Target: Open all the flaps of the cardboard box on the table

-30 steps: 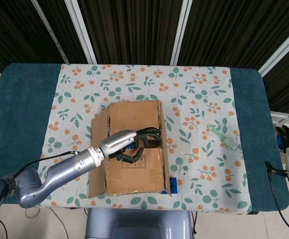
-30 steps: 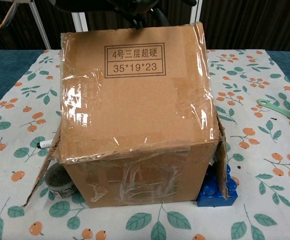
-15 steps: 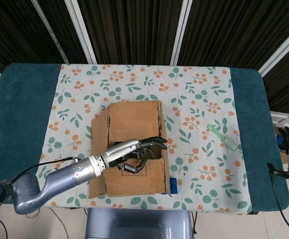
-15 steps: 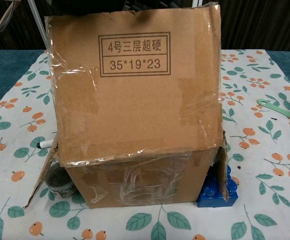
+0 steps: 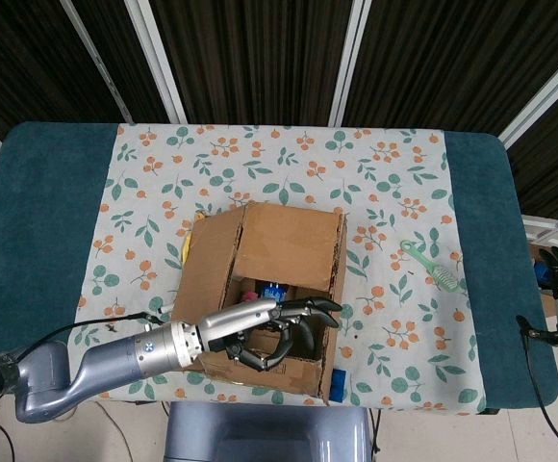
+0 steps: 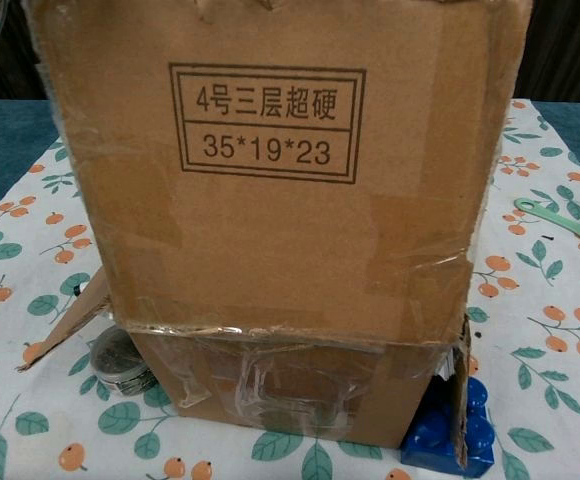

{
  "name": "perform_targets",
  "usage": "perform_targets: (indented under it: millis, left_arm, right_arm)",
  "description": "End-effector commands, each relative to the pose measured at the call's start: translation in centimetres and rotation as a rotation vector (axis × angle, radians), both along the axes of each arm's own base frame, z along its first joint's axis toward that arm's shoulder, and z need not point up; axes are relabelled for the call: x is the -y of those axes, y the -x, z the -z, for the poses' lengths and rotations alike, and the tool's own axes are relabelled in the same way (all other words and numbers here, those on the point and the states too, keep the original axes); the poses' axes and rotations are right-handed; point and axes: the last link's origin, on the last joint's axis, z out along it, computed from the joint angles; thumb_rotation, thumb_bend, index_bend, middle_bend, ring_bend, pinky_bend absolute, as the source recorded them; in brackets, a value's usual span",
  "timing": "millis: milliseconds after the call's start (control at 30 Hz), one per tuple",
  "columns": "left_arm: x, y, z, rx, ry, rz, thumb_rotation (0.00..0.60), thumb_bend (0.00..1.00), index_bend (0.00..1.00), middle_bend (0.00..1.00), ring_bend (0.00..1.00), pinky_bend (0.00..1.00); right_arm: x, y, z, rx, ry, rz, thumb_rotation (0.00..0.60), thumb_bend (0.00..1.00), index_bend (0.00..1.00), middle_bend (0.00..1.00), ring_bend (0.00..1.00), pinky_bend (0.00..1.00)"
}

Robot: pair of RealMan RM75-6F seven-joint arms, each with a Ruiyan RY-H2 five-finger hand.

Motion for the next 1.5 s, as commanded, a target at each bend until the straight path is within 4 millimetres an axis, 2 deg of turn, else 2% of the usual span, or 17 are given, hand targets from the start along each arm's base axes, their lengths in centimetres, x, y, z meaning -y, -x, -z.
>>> perform_targets:
  millis: [33, 167, 367, 633, 967, 1500]
  left_arm:
    - [-0.3, 0.0, -0.3, -0.032, -0.069, 0.043, 0.600, 0.69, 0.17, 0.05, 0.33, 0.57]
    - [0.0, 0.1, -0.2, -0.062, -0.086, 0.042, 0.600, 0.69, 0.17, 0.05, 0.33, 0.58]
    - [0.6, -0.2, -0.7, -0.027, -0.025, -0.006, 0.600, 0.69, 0.16, 0.04, 0.33, 0.60]
    - [1.0, 0.3, -1.8, 0.005, 0.093, -0.051, 0.600, 0.69, 0.16, 0.03, 0.33, 0.61]
    - [1.3, 2.6, -2.6, -0.038, 0.163, -0.026, 0.600, 0.69, 0.15, 0.02, 0.33, 0.63]
    - [2.2, 5.8, -1.9, -0.117, 0.201, -0.010, 0.600, 0.69, 0.15, 0.02, 0.33, 0.63]
  right_arm:
    - [0.0, 0.1, -0.1, 0.002, 0.003, 0.002, 0.600, 0.27, 0.00, 0.00, 0.20, 0.28]
    - [0.0, 0.2, -0.1, 0.006, 0.006, 0.008, 0.600, 0.27, 0.00, 0.00, 0.20, 0.28]
    - [0.0, 0.3, -0.1, 0.009, 0.006, 0.015, 0.600, 0.27, 0.00, 0.00, 0.20, 0.28]
    - [0.0, 0.3, -0.1, 0.009, 0.008, 0.018, 0.600, 0.27, 0.00, 0.00, 0.20, 0.28]
    - [0.1, 0.3, -0.3, 0.008, 0.013, 0.020, 0.600, 0.27, 0.00, 0.00, 0.20, 0.28]
    - [-0.1, 0.5, -0.2, 0.007, 0.014, 0.041, 0.600, 0.27, 0.00, 0.00, 0.20, 0.28]
